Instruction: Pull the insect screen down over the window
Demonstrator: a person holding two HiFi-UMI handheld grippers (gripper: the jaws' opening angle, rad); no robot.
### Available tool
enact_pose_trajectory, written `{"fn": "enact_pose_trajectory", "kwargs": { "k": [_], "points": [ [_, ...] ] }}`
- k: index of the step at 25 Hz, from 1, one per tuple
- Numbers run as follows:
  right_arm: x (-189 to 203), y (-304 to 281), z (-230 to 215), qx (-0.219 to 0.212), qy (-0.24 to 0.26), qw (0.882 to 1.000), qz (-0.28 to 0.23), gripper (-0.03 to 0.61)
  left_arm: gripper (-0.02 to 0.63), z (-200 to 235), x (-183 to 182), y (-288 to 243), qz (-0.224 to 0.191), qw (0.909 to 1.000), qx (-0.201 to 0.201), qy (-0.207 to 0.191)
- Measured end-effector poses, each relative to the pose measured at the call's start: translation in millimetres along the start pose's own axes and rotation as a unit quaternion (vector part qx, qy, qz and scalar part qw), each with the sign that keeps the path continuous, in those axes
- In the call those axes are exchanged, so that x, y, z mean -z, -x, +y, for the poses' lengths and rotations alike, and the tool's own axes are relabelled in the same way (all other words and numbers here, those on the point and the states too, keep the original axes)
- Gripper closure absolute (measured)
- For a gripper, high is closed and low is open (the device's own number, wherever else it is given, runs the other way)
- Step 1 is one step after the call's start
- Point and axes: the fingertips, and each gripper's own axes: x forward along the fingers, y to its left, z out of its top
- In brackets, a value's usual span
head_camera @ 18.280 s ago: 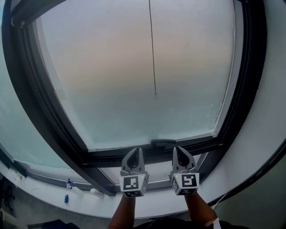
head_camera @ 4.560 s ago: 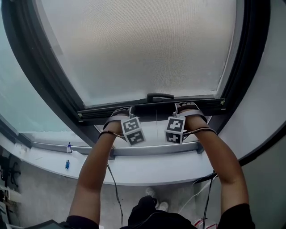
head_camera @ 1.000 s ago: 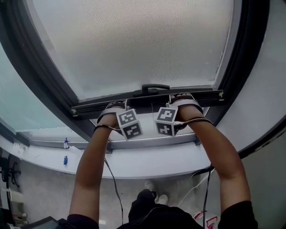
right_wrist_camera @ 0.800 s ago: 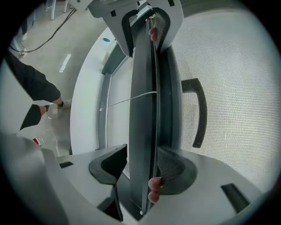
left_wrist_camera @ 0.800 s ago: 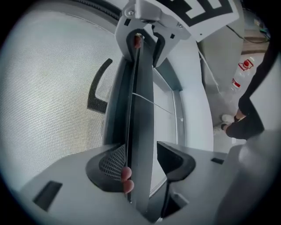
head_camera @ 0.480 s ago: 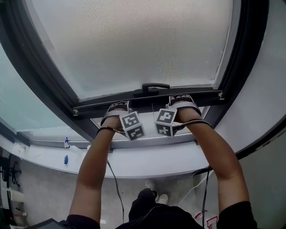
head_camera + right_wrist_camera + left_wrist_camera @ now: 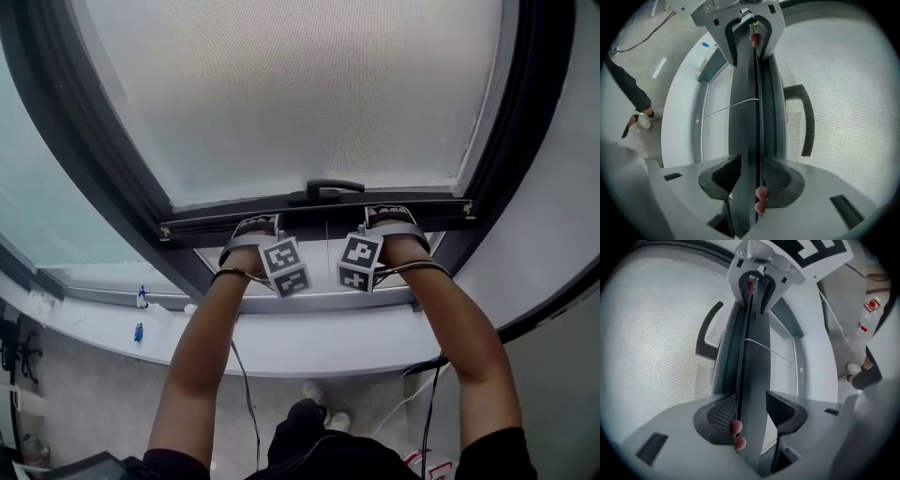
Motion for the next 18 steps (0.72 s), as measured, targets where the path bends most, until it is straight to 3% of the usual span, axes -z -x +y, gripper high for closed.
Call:
{"fn": "enact_pose_trajectory", "kwargs": {
  "k": [5, 10, 18],
  "points": [
    [0, 0, -1, 0.006, -0.003, 1.000, -0.017, 0.431, 0.407, 1, -1, 0, -0.014, 0.9997, 0.012, 0.016],
    [-2, 2, -1, 0.006, -0.018, 0.999, -0.048, 0.431, 0.406, -1, 0, 3, -0.002, 0.9993, 0.037, 0.005],
    [2, 14, -9, 0.051, -0.016, 0.997, -0.059, 0.430, 0.407, 2, -4, 15, -0.023, 0.9994, 0.014, 0.021]
  ]
}}
